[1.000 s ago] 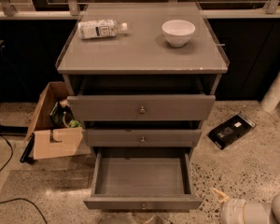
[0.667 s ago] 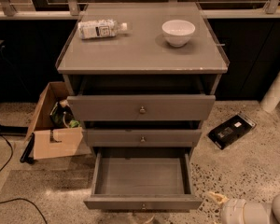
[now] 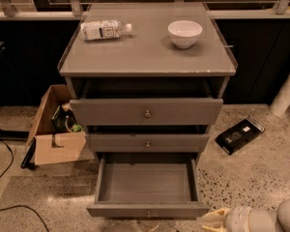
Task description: Close bottom drawer
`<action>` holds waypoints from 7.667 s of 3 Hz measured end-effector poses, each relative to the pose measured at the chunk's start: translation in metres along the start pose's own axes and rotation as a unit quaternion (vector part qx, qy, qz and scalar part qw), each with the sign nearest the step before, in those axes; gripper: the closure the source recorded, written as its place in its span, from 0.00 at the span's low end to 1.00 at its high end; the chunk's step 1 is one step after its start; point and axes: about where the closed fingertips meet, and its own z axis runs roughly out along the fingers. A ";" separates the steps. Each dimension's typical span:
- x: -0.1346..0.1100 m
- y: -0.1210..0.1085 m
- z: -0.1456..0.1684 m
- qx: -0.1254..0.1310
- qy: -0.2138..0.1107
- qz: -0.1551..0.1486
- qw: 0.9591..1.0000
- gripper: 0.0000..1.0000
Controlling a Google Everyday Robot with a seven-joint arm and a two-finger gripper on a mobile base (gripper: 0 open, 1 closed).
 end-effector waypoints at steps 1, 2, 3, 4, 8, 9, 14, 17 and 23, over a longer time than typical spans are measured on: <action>0.015 -0.003 0.030 -0.012 0.003 0.001 1.000 0.89; 0.033 -0.006 0.064 -0.029 0.001 0.003 1.000 1.00; 0.050 -0.006 0.091 -0.040 0.005 0.010 0.999 1.00; 0.070 -0.009 0.119 -0.051 0.017 0.021 0.998 1.00; 0.105 -0.023 0.178 -0.085 0.010 0.065 0.994 1.00; 0.115 -0.041 0.203 -0.090 0.009 0.076 0.993 1.00; 0.153 -0.072 0.264 -0.092 0.030 0.137 0.986 1.00; 0.176 -0.124 0.335 -0.081 0.029 0.181 0.980 1.00; 0.090 -0.198 0.346 0.036 0.003 0.142 0.989 1.00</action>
Offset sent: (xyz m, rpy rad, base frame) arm 0.0131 0.0293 -0.1131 0.0500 0.0568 0.0537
